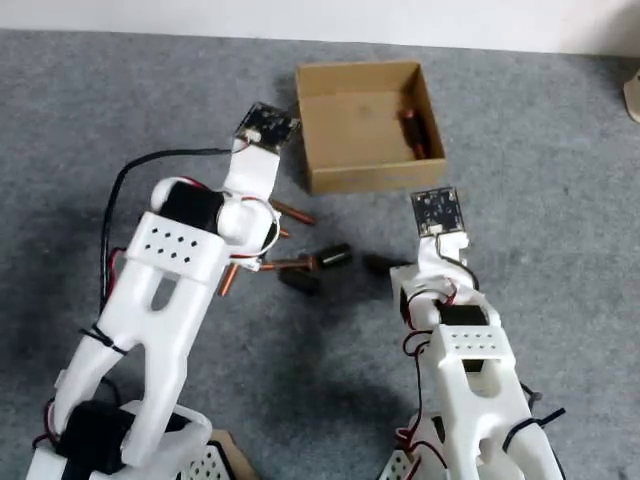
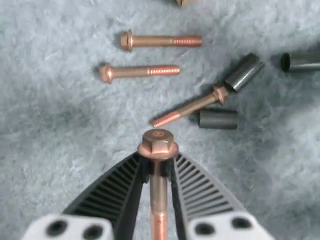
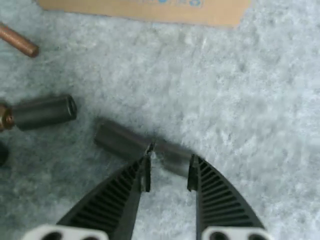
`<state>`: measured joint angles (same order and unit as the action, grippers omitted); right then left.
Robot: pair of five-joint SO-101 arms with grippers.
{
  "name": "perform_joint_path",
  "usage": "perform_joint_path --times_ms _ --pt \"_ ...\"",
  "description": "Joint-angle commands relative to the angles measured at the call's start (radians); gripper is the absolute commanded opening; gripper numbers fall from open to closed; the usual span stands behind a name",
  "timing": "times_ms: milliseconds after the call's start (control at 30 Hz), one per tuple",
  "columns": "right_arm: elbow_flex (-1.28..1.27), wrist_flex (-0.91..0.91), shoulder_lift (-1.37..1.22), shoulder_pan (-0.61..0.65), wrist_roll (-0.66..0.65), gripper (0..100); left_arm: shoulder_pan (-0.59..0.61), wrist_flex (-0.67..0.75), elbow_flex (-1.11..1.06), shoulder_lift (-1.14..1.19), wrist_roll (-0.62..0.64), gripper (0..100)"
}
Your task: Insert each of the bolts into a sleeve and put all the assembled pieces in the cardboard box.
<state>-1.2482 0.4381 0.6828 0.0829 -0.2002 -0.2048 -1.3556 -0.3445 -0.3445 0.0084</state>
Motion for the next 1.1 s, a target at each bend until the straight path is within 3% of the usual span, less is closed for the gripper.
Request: perform_joint_path --times_ms 0,433,667,1067 --pt "0.015 0.054 0.018 0.004 -0.005 13.2 0.042 0.043 -0.031 -0.053 0.006 0" --pt "0.211 0.194 0.016 0.018 -0.08 13.2 0.101 0.284 -0.274 -0.053 0.011 0" --pt "0.234 0.194 0.005 0.065 -0.204 13.2 0.101 0.327 -0.302 -0.053 0.011 0" --pt "0.392 0.16 -0.349 0.094 -0.371 13.2 0.102 0.368 -0.338 -0.053 0.011 0"
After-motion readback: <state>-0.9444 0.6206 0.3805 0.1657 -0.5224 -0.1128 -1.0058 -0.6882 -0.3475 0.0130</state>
